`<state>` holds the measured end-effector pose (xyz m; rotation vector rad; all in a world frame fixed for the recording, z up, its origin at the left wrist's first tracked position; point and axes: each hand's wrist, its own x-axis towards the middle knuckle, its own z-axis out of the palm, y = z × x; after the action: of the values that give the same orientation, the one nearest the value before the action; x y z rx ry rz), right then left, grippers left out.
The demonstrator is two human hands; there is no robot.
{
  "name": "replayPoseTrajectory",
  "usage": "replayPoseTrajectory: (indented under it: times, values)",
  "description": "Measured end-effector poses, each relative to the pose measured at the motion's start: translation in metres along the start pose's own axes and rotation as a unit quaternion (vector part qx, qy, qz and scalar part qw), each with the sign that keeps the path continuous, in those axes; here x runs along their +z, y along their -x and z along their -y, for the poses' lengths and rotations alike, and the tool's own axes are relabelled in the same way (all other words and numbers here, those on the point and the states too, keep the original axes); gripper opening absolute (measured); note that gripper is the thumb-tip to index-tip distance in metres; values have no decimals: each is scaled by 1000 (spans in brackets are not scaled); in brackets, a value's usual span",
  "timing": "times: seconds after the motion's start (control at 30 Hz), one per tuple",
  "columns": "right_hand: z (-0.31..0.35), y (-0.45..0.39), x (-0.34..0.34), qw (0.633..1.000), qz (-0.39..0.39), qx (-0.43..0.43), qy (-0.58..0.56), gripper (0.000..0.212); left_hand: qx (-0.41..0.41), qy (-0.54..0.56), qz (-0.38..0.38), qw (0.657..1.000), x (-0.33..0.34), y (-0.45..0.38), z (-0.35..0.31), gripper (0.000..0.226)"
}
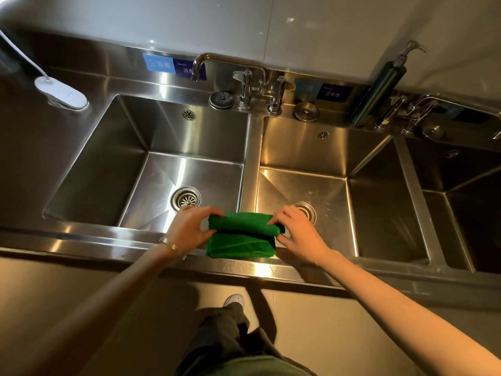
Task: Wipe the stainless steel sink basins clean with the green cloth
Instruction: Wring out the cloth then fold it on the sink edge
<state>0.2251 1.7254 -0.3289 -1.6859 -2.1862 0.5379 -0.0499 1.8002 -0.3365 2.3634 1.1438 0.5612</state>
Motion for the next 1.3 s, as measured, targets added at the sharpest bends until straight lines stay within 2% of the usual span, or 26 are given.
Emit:
replayPoseTrajectory:
  times: [0.1,0.3,0.4,0.47,0.57,0.63,0.7,0.83,0.93,1.07,1.2,1.3]
  values:
    - [0,21,7,995,-1,-69,71,23,61,-19,-31,997,6,27,-9,32]
    - [2,37,14,975,52,-115,181,34,146,-122,26,981,18,47,-11,30]
    - [6,37,13,973,64,-124,184,37,146,-135,58,978,16,50,-14,29]
    - [4,40,12,980,71,-116,145,32,137,-114,71,981,13,53,-13,32]
    - [3,48,9,997,39,-59,36,27,73,-4,26,997,3,53,-18,51]
    - [8,46,6,999,8,-33,19,37,55,-14,-28,998,1,44,-24,52]
    - [19,35,5,999,5,-18,49,48,52,-78,-34,995,7,32,-30,43]
    - [31,11,8,987,89,-6,136,69,59,-214,106,969,18,20,-30,57]
    - [22,17,20,977,133,3,169,73,34,-239,174,955,21,28,-15,65]
    - [12,31,40,972,168,39,159,74,19,-194,218,956,32,34,-6,76]
    - [8,20,37,967,204,45,143,74,27,-207,235,949,28,23,-2,84]
    - [9,15,27,970,220,58,89,73,34,-196,270,942,22,17,-1,91]
